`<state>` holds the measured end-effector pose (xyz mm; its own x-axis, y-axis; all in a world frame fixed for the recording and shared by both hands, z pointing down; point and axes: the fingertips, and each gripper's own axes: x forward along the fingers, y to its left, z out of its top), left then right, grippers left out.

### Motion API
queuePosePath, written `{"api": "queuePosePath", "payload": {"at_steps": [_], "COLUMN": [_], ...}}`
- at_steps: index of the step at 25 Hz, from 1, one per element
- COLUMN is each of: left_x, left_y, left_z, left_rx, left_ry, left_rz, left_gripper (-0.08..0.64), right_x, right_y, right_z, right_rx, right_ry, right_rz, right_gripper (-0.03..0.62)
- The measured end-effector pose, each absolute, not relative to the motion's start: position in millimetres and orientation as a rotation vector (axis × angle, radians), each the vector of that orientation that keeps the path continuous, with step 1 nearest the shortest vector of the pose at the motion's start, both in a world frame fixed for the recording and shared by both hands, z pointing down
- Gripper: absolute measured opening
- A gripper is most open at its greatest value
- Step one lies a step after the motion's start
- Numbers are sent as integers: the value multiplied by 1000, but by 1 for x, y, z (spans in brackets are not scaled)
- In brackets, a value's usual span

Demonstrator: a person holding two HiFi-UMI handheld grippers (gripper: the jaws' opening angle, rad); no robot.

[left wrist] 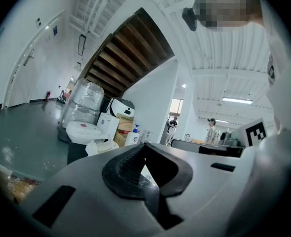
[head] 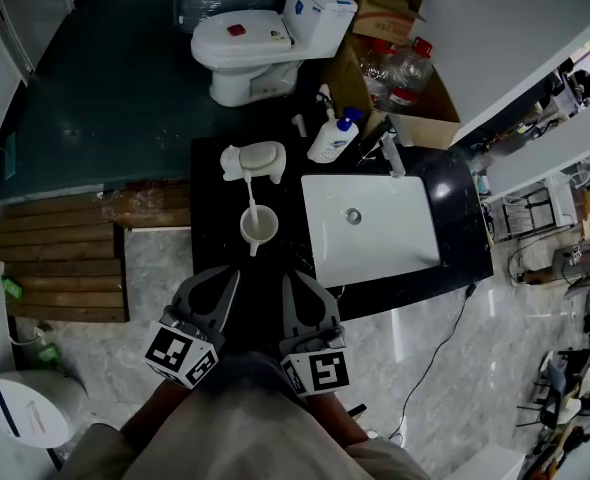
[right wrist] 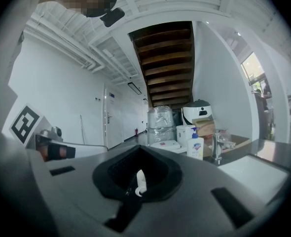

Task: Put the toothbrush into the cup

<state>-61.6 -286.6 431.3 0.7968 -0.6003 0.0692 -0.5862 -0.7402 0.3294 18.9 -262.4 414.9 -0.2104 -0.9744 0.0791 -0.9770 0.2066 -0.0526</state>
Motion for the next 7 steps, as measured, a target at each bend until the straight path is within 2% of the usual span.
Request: {"api": "queuePosePath", "payload": {"at_steps": [7], "left_x": [-61], "left_y": [-289], "left_z": [434], "left_rx": [2647], "left_ry": [-897], "left_rz": [-55], "left_gripper": [9], "right_x": [17], "right_y": [-265], "right_z": [419], "right_rx": [1944], "right_ry": [-2426], "right_rz": [163], "right_gripper": [5]}}
